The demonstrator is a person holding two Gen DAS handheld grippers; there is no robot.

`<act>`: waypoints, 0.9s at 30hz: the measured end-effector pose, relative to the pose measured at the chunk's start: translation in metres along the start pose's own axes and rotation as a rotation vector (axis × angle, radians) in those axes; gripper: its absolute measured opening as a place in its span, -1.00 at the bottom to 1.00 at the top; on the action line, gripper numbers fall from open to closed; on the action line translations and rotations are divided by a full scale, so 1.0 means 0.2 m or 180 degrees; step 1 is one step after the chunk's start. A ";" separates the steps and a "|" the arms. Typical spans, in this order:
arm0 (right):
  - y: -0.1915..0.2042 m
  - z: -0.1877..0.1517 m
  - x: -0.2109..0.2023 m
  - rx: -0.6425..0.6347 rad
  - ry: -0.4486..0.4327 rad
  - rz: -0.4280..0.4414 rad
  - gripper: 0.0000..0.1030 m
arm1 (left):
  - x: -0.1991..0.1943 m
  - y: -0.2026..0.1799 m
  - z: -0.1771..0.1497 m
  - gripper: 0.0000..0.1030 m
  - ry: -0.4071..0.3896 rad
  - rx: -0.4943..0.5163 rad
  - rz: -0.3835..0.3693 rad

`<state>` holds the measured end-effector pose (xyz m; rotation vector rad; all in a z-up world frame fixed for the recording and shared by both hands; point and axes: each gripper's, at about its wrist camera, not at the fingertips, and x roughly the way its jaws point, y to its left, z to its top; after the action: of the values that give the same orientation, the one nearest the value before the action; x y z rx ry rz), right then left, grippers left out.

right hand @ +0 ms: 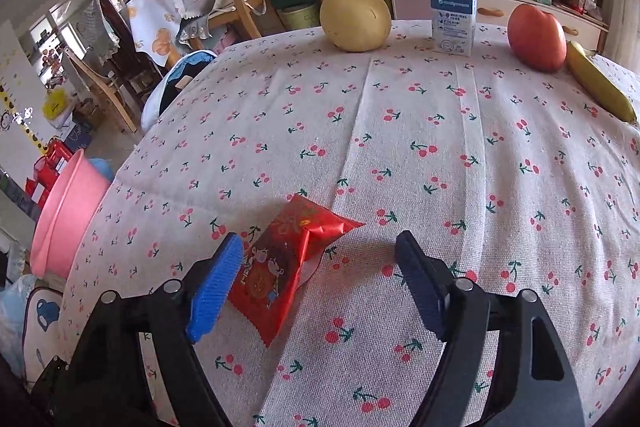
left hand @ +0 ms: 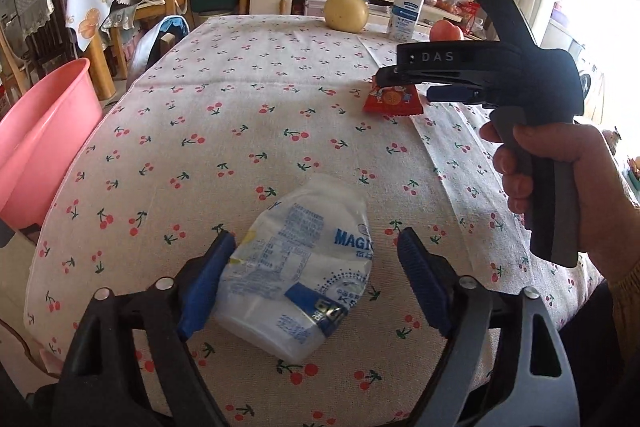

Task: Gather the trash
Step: 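Grasp the white Magic bag with the left tool while the right tool grasps the red packet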

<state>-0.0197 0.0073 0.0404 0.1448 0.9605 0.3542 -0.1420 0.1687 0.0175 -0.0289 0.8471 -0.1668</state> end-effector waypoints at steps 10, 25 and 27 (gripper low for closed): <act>0.09 0.00 0.04 -0.0349 -0.0027 -0.0226 0.32 | 0.01 -0.01 0.01 0.25 -0.0046 0.0087 -0.0133; 0.12 -0.01 0.04 -0.0463 -0.0043 -0.0172 -0.35 | 0.02 0.06 0.04 0.24 -0.0069 -0.0141 -0.0231; 0.12 -0.01 0.03 -0.0445 -0.0047 -0.0175 -0.37 | 0.02 0.08 0.06 0.24 -0.0104 -0.0184 -0.0226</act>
<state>-0.0231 0.0314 0.0404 -0.0063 0.9203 0.3679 -0.1291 0.1843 0.0206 -0.1157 0.8186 -0.2078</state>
